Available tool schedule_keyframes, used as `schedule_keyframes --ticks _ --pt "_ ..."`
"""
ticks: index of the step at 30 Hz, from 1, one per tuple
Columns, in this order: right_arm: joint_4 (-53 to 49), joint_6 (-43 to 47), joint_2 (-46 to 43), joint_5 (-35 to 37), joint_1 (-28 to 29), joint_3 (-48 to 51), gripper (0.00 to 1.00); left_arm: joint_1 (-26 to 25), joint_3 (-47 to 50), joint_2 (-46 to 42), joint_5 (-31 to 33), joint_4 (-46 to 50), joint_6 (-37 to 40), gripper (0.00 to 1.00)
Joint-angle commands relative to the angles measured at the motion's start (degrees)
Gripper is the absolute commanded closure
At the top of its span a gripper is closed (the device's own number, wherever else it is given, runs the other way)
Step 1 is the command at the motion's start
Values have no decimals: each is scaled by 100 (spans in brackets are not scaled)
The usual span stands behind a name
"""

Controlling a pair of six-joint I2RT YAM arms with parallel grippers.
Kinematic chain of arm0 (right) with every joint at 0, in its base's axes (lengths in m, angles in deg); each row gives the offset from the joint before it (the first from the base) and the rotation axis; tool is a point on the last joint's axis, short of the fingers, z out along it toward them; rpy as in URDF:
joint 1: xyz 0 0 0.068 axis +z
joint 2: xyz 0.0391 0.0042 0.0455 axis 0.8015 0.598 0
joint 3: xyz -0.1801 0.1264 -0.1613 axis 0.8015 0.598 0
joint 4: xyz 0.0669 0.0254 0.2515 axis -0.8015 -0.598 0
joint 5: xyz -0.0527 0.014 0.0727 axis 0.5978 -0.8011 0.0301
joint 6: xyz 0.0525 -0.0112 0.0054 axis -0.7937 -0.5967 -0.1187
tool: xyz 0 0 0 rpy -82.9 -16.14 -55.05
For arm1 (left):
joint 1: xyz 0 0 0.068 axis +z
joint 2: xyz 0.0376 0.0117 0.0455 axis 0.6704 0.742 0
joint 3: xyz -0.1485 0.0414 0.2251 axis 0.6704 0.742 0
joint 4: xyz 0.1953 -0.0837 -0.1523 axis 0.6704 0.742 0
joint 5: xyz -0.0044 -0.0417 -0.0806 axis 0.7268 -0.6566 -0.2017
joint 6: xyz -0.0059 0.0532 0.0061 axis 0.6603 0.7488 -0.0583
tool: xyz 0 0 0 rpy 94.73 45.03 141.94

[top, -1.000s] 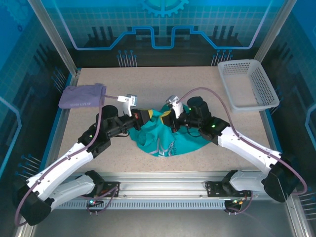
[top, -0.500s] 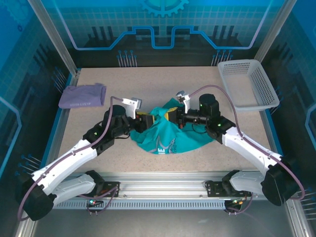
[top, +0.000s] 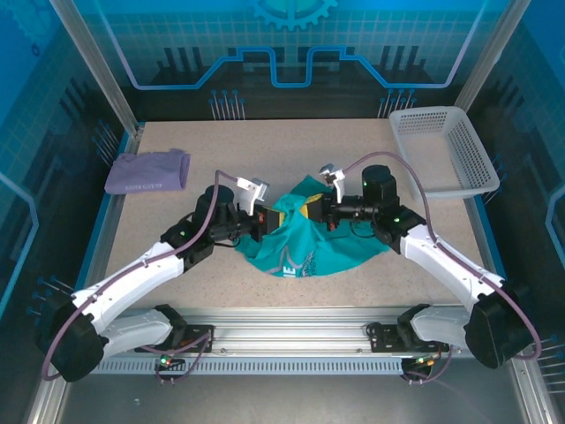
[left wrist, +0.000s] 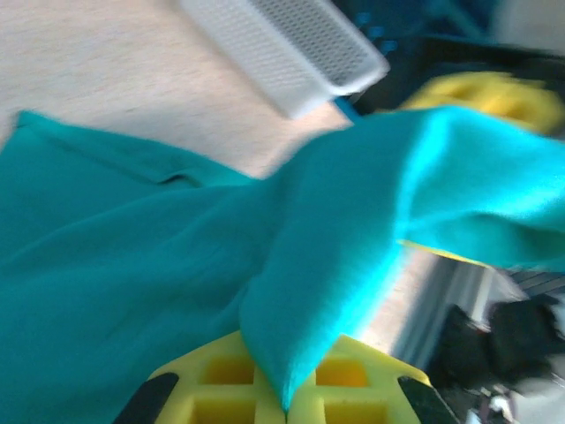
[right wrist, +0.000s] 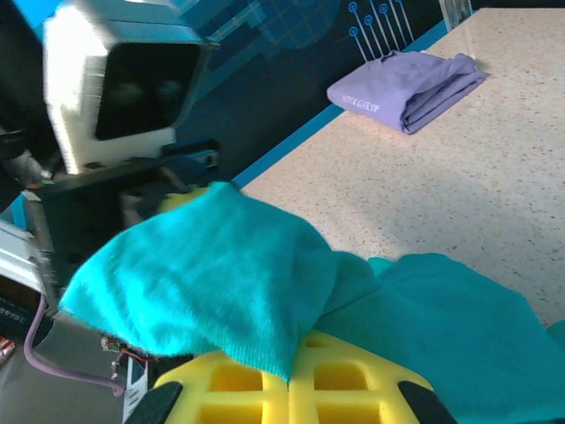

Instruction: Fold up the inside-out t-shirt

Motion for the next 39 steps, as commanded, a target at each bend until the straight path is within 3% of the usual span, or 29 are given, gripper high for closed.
schedule_keyframes --ticks 1,10,13,17,21,24,27,34,39 --pt "-388 239 -74 -253 -134 -163 100 7 301 -463 -1348 -885 123 100" --pt "-1379 773 94 -474 -327 -677 100 8 407 -816 -2371 -1294 334 100" --pt "-1520 799 158 -568 -327 -717 94 30 389 -847 -2288 -1384 315 100" --pt "-1828 974 96 -388 -320 -749 77 129 258 -805 -1796 -1074 314 100" --pt "-2495 1277 -148 744 -270 -859 62 323 197 -749 -1391 -799 138 100" --pt "-2837 1401 -308 1734 -140 -854 60 424 212 -693 -1362 -855 -19 100" --pt "-2874 1651 -500 2094 142 -766 59 468 212 -631 -1328 -853 -71 100" --pt "-2414 2016 -657 1641 846 -723 56 499 191 -588 -1306 -818 -82 100" --pt "-2156 1977 -615 1573 947 -744 54 513 187 -584 -1315 -770 -99 100"
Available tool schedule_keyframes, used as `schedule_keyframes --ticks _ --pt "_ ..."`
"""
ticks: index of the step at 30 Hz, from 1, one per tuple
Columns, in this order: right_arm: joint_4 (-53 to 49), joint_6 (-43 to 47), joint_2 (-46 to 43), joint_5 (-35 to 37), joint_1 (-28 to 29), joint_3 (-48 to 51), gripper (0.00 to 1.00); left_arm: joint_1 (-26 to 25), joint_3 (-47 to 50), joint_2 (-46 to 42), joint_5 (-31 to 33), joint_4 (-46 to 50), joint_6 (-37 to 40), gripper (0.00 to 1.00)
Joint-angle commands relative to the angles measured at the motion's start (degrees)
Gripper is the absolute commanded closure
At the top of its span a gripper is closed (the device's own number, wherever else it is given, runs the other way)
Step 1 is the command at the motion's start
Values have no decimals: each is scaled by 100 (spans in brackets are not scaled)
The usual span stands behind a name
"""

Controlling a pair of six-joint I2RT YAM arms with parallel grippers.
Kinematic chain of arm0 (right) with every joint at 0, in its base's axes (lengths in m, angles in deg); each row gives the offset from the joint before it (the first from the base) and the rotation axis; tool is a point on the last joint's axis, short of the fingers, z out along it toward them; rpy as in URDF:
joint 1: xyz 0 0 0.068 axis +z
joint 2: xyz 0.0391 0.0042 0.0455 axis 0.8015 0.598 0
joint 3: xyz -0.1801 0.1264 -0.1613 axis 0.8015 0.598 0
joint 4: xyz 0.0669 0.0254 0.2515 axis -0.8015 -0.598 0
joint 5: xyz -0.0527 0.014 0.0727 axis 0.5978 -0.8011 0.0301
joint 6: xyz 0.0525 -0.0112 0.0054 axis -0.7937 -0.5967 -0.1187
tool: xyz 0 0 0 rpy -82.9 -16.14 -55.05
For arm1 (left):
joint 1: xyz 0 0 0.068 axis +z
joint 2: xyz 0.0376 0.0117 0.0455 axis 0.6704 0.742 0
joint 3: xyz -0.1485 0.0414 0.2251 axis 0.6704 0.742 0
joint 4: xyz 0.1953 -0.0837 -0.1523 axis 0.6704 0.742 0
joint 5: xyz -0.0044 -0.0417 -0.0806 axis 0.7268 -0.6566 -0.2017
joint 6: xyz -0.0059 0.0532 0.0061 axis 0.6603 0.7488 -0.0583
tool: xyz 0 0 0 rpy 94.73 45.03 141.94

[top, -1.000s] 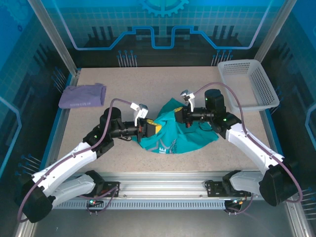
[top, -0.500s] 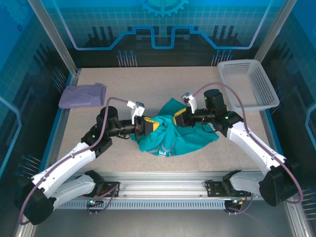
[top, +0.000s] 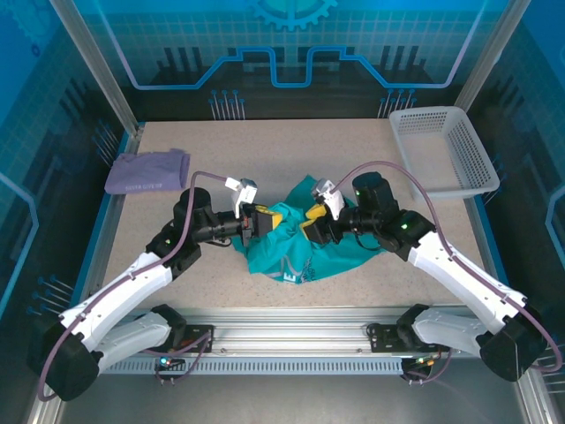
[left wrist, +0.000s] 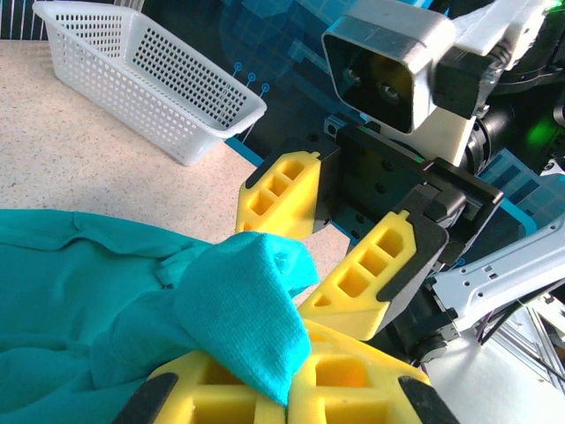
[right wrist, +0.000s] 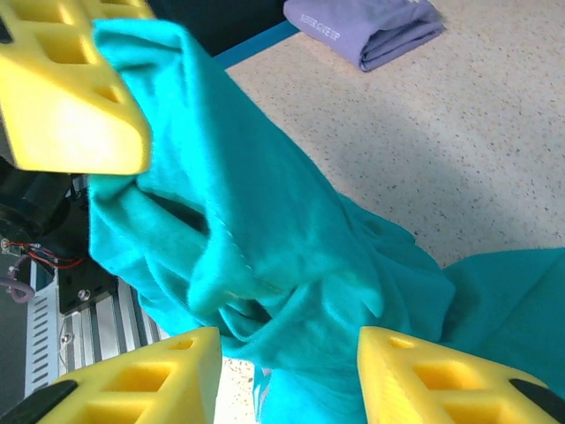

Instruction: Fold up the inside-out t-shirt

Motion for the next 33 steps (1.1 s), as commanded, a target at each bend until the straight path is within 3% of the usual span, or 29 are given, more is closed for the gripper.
schedule_keyframes --ticks 1,8,9,13,15,17,19,25,29,33 --pt "339 60 2 -149 57 -100 54 53 -130 0 38 41 -65 100" --pt "897 -344 207 -147 71 -168 55 64 -116 12 27 38 -83 100" --pt "895 -380 242 -78 70 -202 60 60 -117 7 27 38 -84 100" --pt "850 -386 201 -198 8 -246 93 114 -65 -23 127 57 -214 100" --pt "815 -409 141 -562 -121 -254 100 255 30 -35 146 -30 -427 100" --pt "833 -523 162 -1143 -292 -273 100 477 195 -66 47 -300 -763 100" --pt "936 -658 261 -1689 -334 -286 100 690 370 -98 -83 -603 -1070 93" --pt "1515 -1116 512 -2045 -312 -211 100 816 440 -312 108 -127 -878 76" --pt "1781 -1328 653 -2077 -313 -218 100 817 348 -586 662 669 -493 62" --pt "1842 -1447 796 -1980 -312 -267 100 711 37 -891 1708 1802 -73 52"
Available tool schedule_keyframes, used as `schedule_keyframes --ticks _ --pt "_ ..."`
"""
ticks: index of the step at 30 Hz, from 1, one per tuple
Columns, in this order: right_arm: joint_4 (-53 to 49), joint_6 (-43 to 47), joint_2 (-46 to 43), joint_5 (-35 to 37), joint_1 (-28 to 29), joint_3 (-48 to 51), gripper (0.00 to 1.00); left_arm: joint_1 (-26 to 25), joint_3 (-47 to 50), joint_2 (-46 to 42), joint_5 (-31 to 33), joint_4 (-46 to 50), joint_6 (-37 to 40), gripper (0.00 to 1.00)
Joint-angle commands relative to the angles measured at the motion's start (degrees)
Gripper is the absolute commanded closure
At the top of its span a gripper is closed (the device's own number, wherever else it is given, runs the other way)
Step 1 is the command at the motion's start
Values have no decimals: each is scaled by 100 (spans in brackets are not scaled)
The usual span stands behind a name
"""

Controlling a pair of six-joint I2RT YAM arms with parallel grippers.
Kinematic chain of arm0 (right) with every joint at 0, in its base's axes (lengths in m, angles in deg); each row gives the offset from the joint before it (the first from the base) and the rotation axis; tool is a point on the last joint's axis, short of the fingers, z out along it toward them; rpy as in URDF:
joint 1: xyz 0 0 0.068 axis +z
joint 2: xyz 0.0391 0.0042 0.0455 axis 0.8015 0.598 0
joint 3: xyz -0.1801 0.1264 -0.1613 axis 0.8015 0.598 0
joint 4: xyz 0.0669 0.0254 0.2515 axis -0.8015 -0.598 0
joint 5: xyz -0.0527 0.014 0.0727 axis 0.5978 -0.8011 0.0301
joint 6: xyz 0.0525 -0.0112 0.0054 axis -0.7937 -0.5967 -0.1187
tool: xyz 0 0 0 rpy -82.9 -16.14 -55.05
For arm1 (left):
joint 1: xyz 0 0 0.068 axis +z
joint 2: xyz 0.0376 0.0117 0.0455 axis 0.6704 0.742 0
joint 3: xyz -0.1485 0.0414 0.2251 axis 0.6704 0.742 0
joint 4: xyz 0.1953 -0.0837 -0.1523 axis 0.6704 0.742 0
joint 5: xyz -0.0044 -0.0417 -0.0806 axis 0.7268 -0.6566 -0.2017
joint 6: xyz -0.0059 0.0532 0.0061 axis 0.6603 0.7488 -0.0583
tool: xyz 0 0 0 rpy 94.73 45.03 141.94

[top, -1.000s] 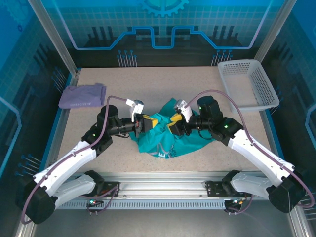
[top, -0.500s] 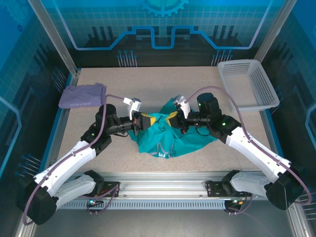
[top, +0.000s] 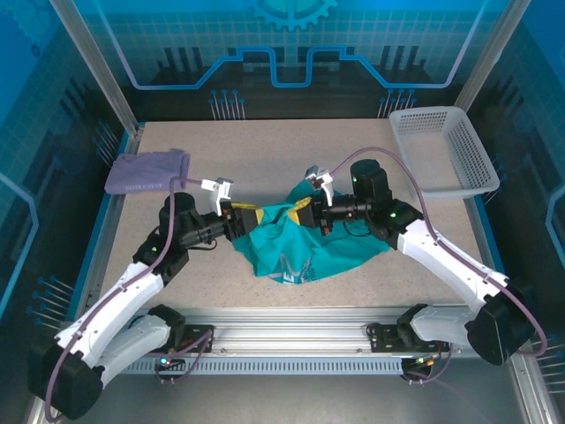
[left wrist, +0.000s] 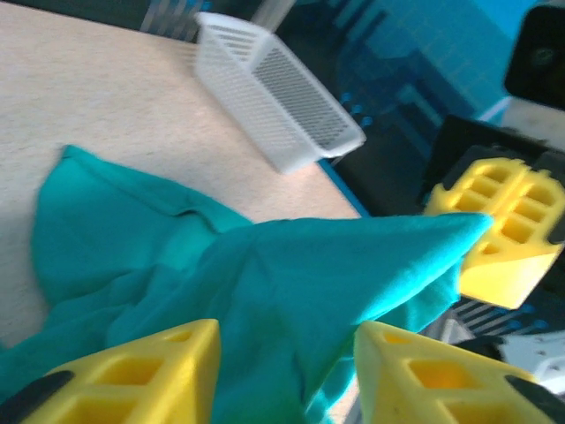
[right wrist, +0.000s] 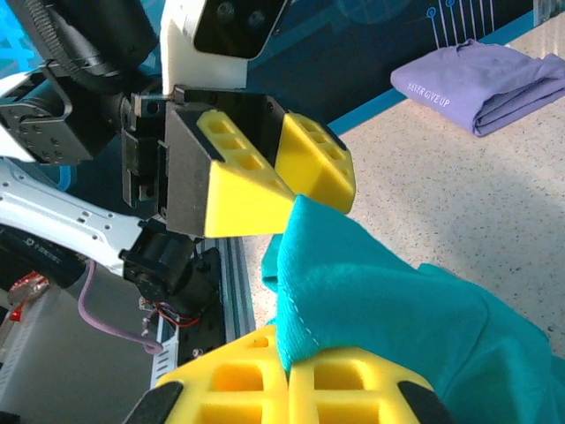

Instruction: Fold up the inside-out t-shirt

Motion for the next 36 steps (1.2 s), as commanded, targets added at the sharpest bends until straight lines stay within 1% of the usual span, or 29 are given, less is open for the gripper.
schedule_keyframes --ticks 1,3,7,11,15,19,23,29,33,35,36 --pt "260 -251 96 -32 -26 -186 100 -139 -428 -274 1154 1221 546 51" --pt "234 -317 149 38 -54 -210 100 -407 -582 -408 1625 1589 802 47" --pt "232 -431 229 63 -104 -256 100 -1163 -872 -469 2507 2032 1229 40" --pt "46 -502 284 263 -151 -345 100 -1706 -1091 -227 3058 2272 1476 40" --pt "-109 -709 368 390 -265 -402 100 -2298 -1313 9 3675 2406 1734 48" --pt "-131 -801 454 369 -333 -420 100 -2722 -1411 190 3907 2357 1945 54" --pt "-102 -814 480 329 -338 -420 100 -2795 -1645 685 4075 2450 1851 54" --pt "-120 -806 417 337 -381 -368 100 -2738 -1916 1420 4642 2482 1394 50" --pt "-137 -781 335 319 -412 -335 100 -2489 -1944 1745 4485 2398 1214 49" --pt "-164 -740 290 278 -434 -321 100 -2353 -1887 1828 4295 2281 1214 52" --pt "-183 -703 255 265 -442 -311 100 -2246 -1829 1853 4109 2162 1219 56"
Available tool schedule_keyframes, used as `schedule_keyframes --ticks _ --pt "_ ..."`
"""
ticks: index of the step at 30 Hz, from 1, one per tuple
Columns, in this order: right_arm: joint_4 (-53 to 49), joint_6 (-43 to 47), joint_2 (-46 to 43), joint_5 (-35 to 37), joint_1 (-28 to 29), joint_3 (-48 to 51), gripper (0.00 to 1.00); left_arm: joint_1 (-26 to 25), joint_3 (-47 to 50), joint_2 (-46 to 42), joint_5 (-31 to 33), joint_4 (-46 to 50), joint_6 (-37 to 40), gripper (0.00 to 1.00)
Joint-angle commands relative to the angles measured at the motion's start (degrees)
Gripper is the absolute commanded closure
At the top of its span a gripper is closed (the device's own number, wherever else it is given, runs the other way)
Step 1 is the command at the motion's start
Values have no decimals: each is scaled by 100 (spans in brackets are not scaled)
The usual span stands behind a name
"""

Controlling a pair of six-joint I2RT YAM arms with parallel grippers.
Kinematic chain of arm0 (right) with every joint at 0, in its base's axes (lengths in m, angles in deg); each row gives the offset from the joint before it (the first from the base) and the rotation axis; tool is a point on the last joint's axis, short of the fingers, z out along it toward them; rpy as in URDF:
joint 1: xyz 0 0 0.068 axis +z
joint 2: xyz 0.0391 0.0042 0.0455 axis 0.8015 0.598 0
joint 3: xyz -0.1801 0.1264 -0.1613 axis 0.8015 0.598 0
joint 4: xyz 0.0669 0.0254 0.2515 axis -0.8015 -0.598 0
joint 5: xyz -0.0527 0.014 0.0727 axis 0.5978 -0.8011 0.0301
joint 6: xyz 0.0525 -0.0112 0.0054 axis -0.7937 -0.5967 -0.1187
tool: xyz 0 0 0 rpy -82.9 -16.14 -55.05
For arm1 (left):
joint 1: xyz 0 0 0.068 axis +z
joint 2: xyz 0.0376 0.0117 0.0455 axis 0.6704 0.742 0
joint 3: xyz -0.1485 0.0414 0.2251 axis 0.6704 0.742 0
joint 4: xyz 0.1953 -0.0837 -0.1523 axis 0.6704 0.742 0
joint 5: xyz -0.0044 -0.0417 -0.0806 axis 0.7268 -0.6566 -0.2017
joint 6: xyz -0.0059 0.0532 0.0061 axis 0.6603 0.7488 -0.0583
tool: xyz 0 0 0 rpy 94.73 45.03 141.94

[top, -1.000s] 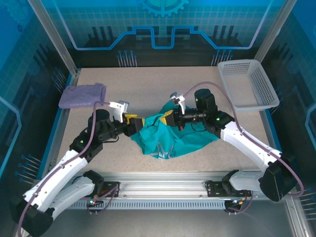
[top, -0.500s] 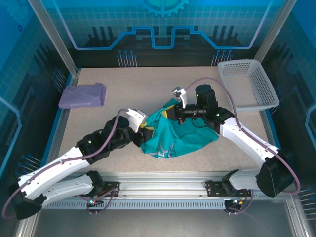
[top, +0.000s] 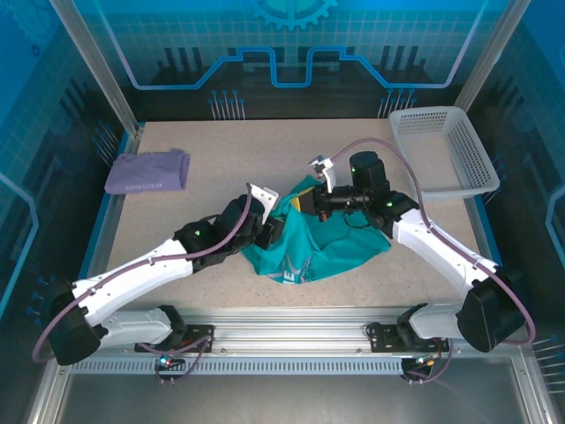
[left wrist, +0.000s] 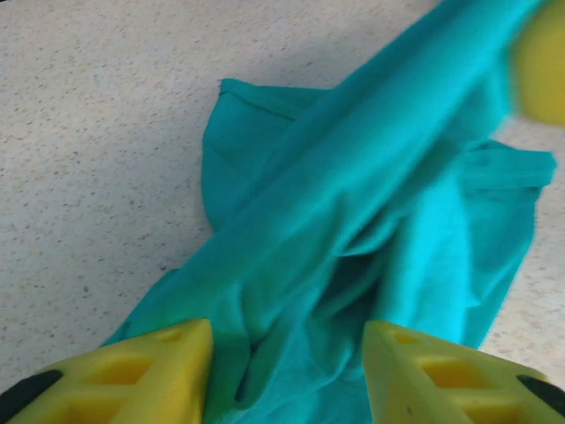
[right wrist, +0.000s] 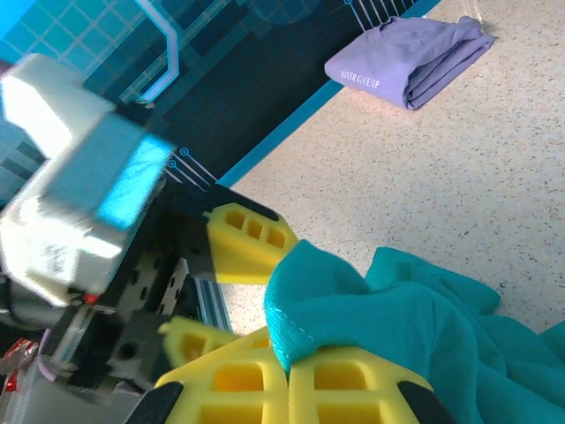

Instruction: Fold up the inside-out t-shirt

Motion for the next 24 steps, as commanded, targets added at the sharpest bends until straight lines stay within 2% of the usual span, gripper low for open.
schedule_keyframes --ticks 1,9,14,18,24 --pt "-100 71 -216 -98 -99 -53 100 295 -28 54 -426 -280 -153 60" --pt "-1095 722 -372 -329 -290 -443 100 933 358 -193 -2394 -1124 -124 100" --pt "-1772 880 -295 -306 -536 -825 100 1283 742 -743 -3816 -1750 -213 100" --pt "-2124 813 -128 -324 -814 -1041 100 1359 1081 -1192 -4791 -2487 -369 100" --pt "-2342 808 105 -315 -912 -1135 100 1444 1304 -1444 -5536 -3151 -563 100"
